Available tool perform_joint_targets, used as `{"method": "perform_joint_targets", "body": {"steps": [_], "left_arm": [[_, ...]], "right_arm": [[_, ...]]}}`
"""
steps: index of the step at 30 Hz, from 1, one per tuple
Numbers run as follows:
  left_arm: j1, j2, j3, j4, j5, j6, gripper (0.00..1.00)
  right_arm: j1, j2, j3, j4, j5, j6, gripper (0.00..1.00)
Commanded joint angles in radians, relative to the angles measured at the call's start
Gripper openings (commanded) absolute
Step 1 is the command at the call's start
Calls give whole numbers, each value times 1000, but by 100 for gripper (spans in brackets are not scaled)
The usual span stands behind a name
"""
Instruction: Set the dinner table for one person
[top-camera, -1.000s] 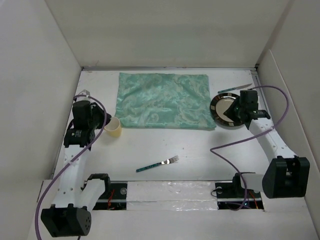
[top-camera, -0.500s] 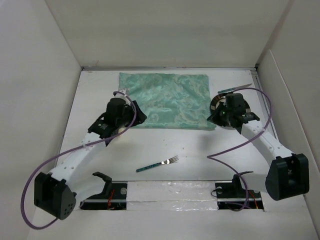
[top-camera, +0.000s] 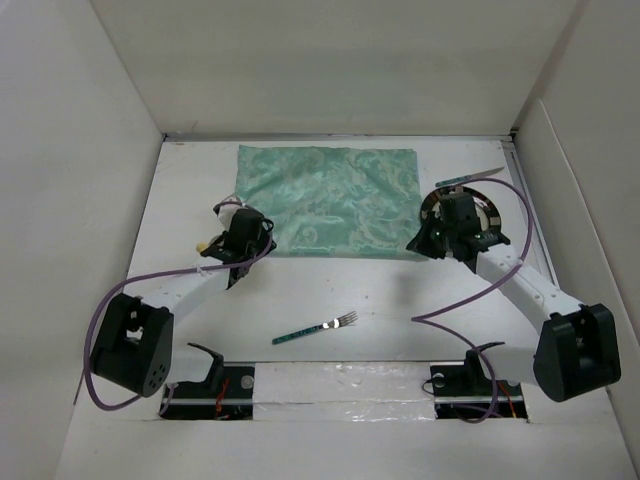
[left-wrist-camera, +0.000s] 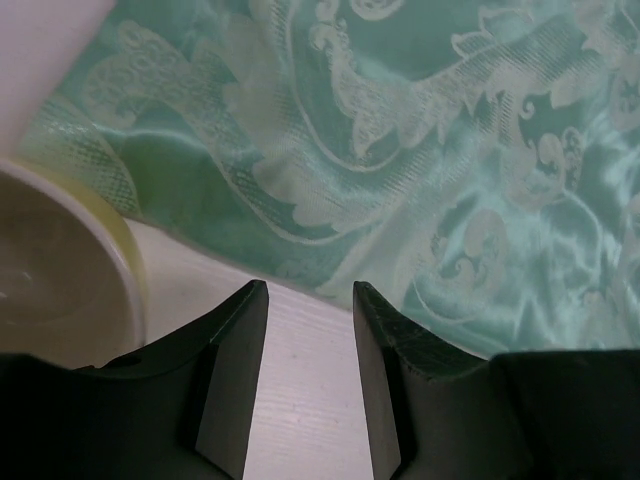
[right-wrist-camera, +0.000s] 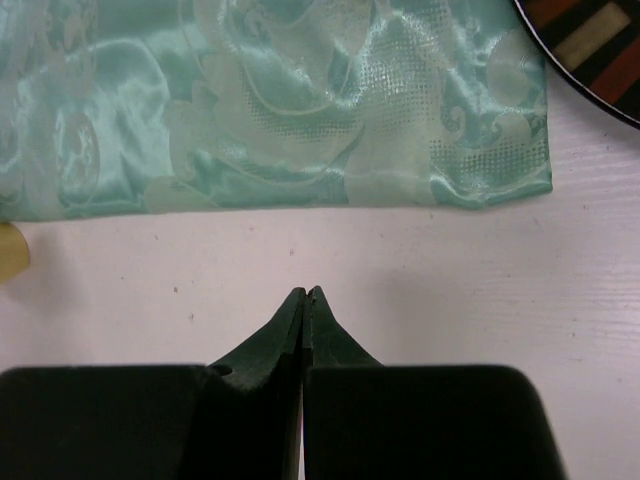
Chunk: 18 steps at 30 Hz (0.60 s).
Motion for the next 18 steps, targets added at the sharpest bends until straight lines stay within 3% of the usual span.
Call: {"method": "perform_joint_targets", "body": {"steps": [1, 13, 18], "left_arm": [[32, 25, 18, 33, -89, -19, 37], [57, 36, -55, -13, -199, 7, 39], [161, 16, -68, -19, -179, -8, 41]], "right_arm": [[10, -16, -3, 31, -18, -34, 0], [19, 16, 81, 5, -33, -80, 1], [19, 41, 82, -24, 10, -94, 2]]}}
